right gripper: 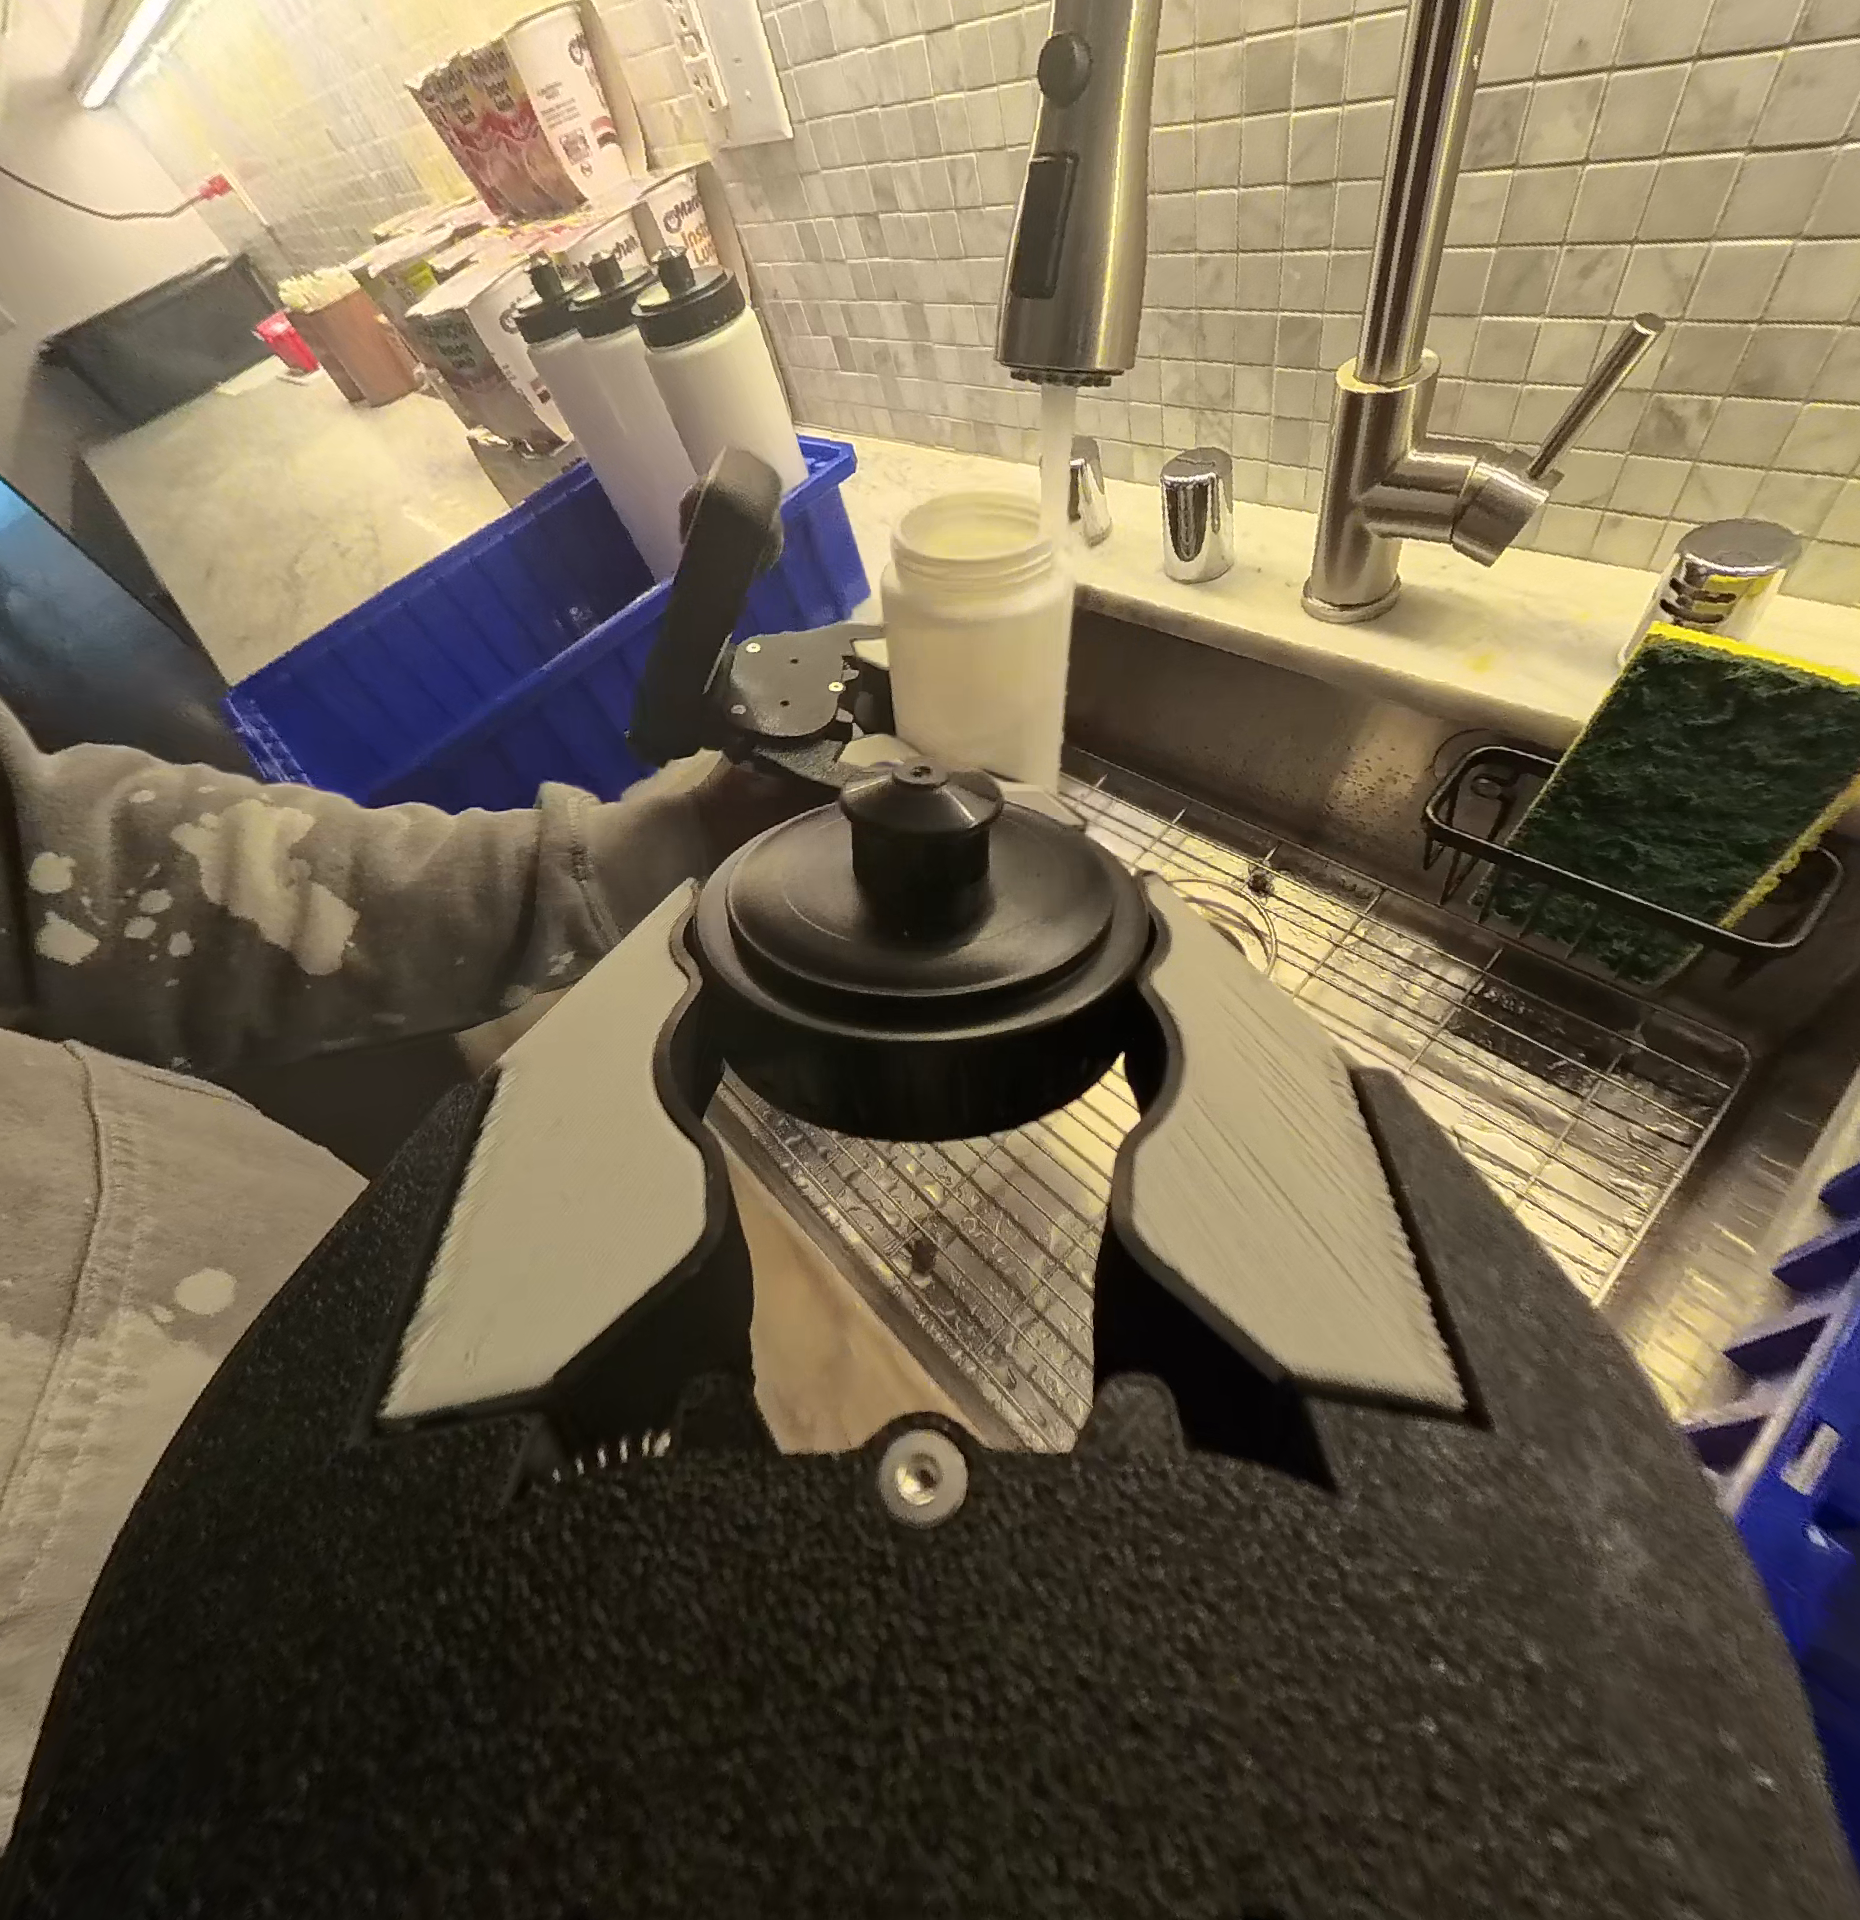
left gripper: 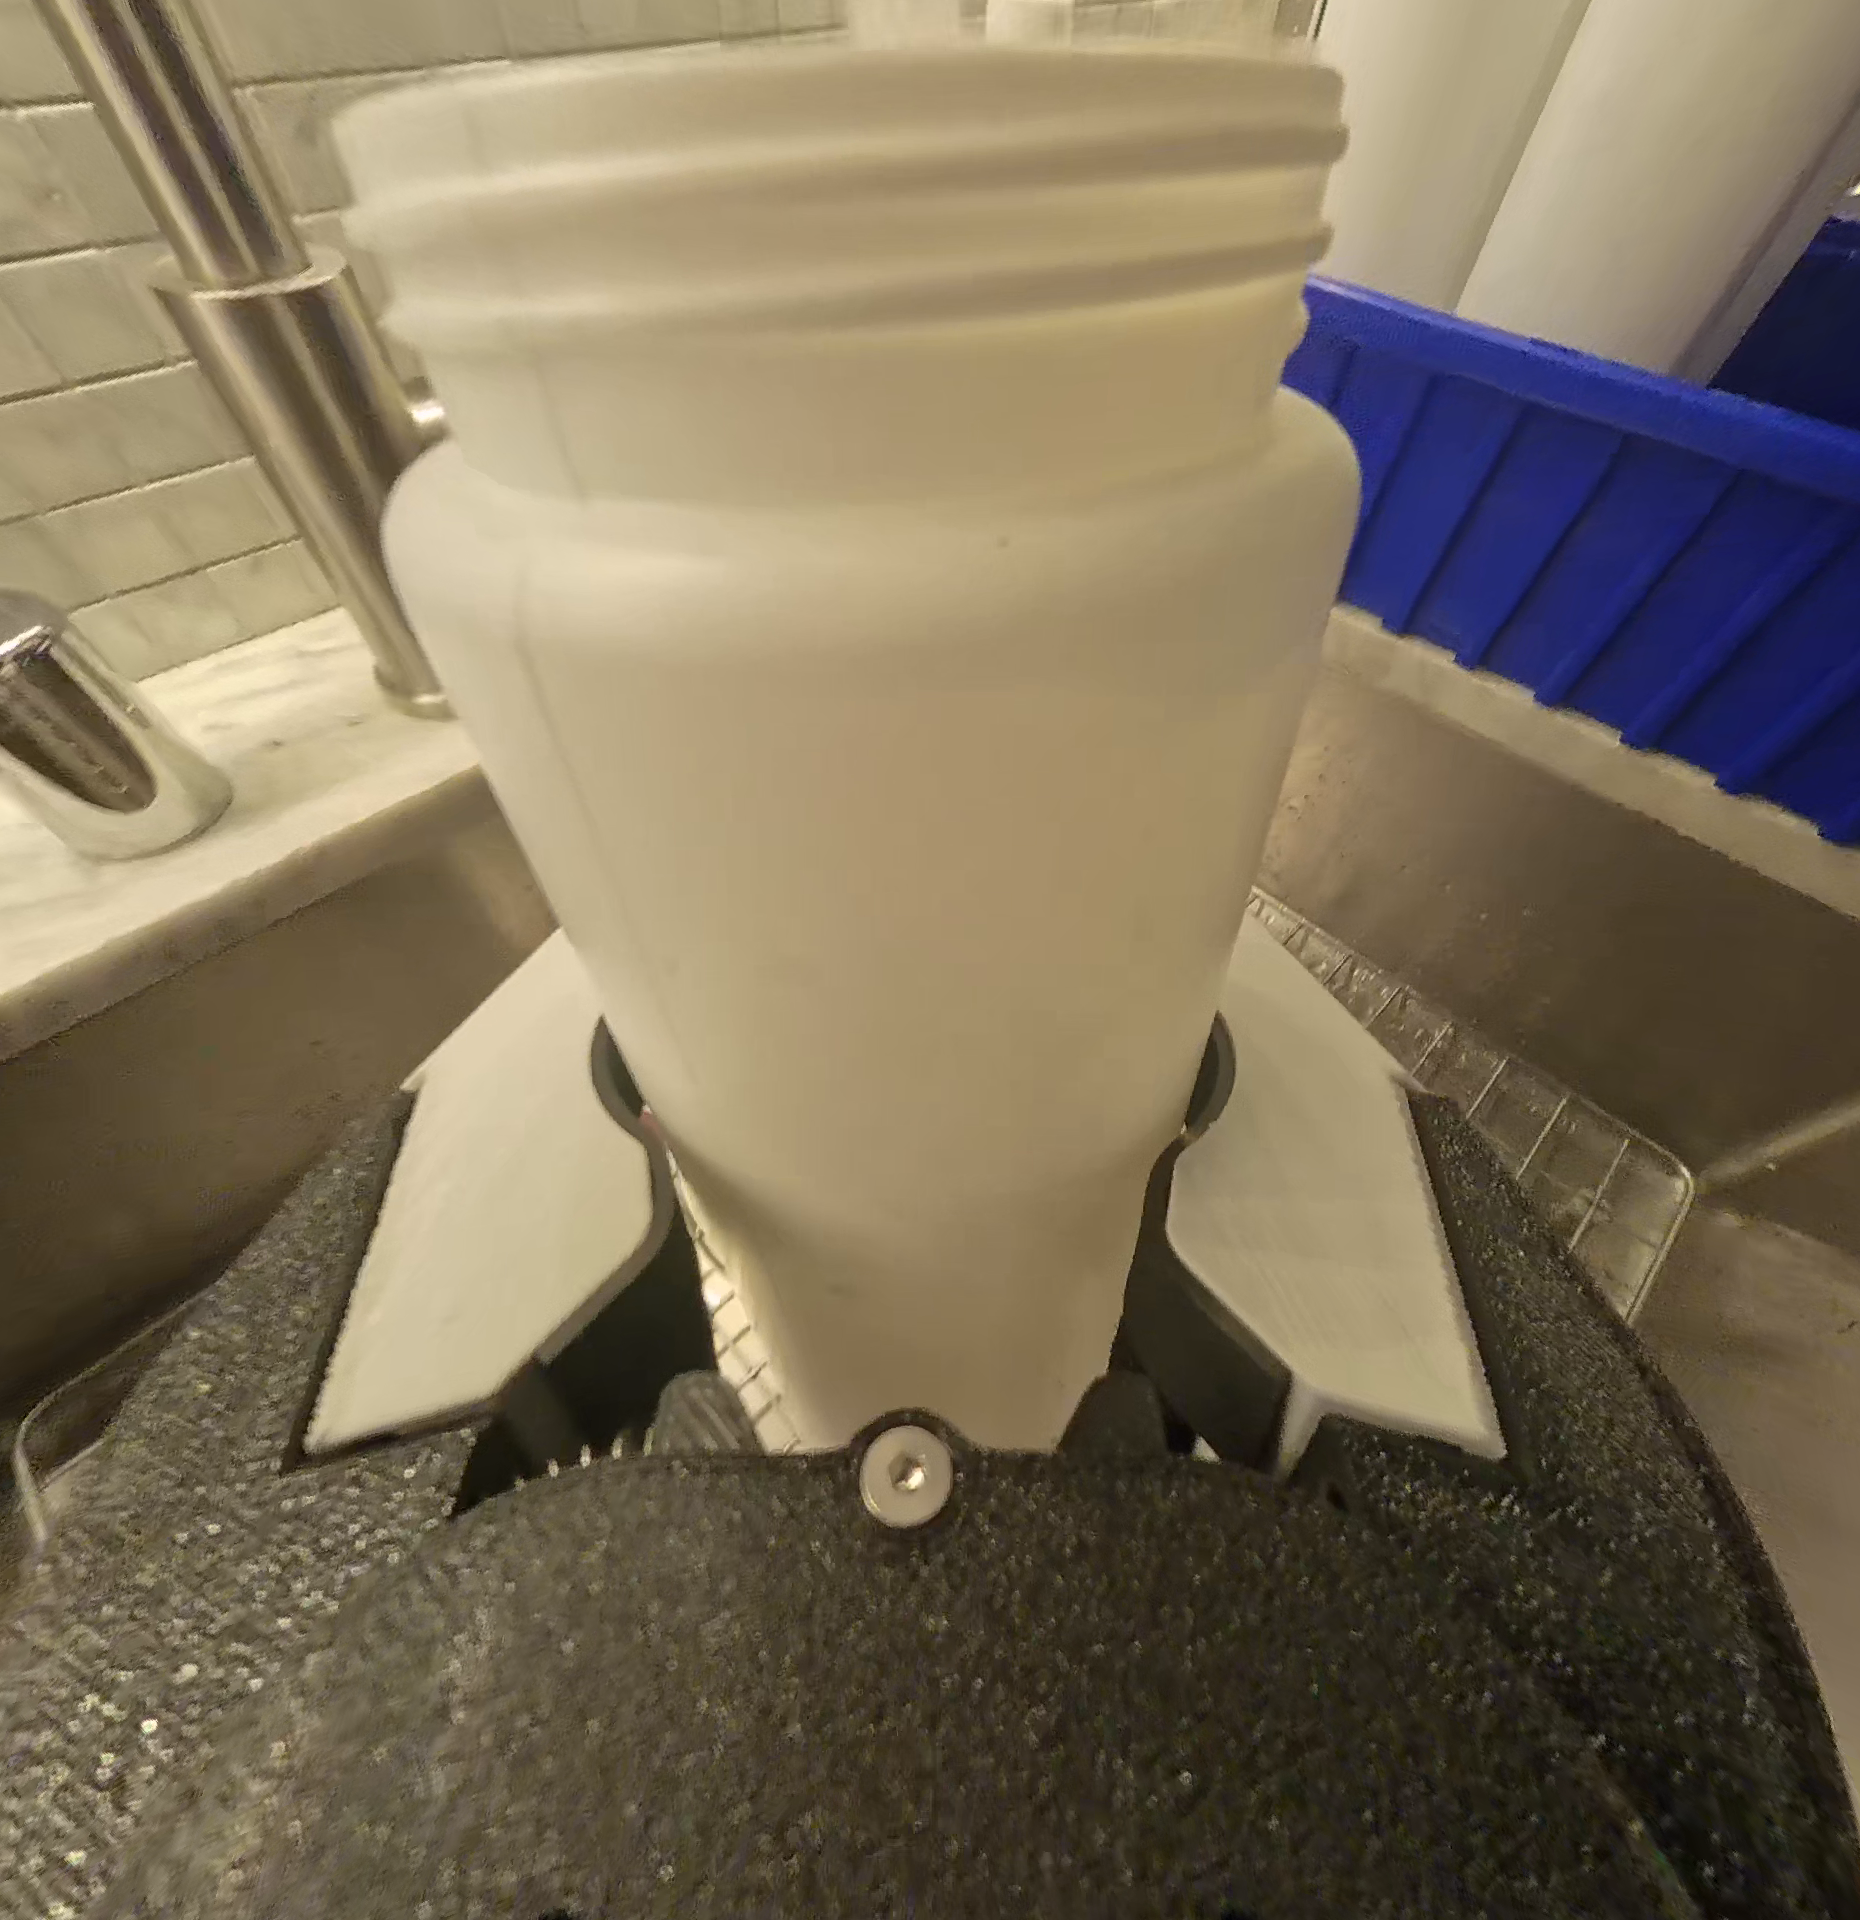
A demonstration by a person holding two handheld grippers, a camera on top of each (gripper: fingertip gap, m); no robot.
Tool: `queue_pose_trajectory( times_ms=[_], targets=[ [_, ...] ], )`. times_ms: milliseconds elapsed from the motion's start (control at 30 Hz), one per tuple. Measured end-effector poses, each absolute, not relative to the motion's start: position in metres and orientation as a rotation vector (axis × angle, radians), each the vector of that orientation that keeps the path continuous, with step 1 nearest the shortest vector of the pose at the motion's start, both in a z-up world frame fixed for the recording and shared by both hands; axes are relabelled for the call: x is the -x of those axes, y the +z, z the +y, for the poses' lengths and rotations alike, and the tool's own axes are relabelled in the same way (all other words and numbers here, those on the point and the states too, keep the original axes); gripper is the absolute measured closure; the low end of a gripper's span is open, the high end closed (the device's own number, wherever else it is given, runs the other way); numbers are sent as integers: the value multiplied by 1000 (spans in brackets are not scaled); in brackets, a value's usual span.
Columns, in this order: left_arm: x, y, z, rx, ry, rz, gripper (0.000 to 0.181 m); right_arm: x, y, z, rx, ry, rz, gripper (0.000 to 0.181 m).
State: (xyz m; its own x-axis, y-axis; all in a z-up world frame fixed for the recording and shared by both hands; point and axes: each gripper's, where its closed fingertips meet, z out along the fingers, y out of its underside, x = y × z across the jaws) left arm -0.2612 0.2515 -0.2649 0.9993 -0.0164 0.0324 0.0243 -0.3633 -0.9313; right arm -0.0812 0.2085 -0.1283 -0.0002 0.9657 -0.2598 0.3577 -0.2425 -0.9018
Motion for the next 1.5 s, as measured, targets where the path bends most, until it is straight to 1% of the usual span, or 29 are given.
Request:
queue_pose_trajectory(
  times_ms=[167, 267, 467, 633, 733, 867, 967, 1333, 1500],
  targets=[
    [276, -269, 207, 1985, 16, -18, 79, 91, -120, 202, 1611, 1290, -1362, 103],
    [281, -254, 175, 1984, 45, -10, 79, 102, -107, 193, 1552, 1334, -1361, 103],
    [259, -182, 121, 1894, 7, 57, 79, 142, -47, 150, 1302, 1494, -1399, 103],
    [209, -122, 98, 1821, -120, 142, 79, 178, 17, 94, 1014, 1668, -1567, 103],
    [179, -94, 94, 1776, -200, 192, 80, 189, 41, 62, 877, 1762, -1695, 104],
    [148, -72, 94, 1743, -249, 275, 79, 185, 35, 31, 770, 1765, -1884, 103],
    [132, -63, 92, 1730, -285, 337, 80, 178, 31, 20, 754, 1773, -1930, 103],
    [105, -52, 72, 1720, -454, 460, 80, 159, 38, 10, 704, 1832, -1892, 104],
    [106, -47, 68, 1711, -475, 437, 80, 166, 42, 6, 778, 1765, -1863, 104]
  ],
)
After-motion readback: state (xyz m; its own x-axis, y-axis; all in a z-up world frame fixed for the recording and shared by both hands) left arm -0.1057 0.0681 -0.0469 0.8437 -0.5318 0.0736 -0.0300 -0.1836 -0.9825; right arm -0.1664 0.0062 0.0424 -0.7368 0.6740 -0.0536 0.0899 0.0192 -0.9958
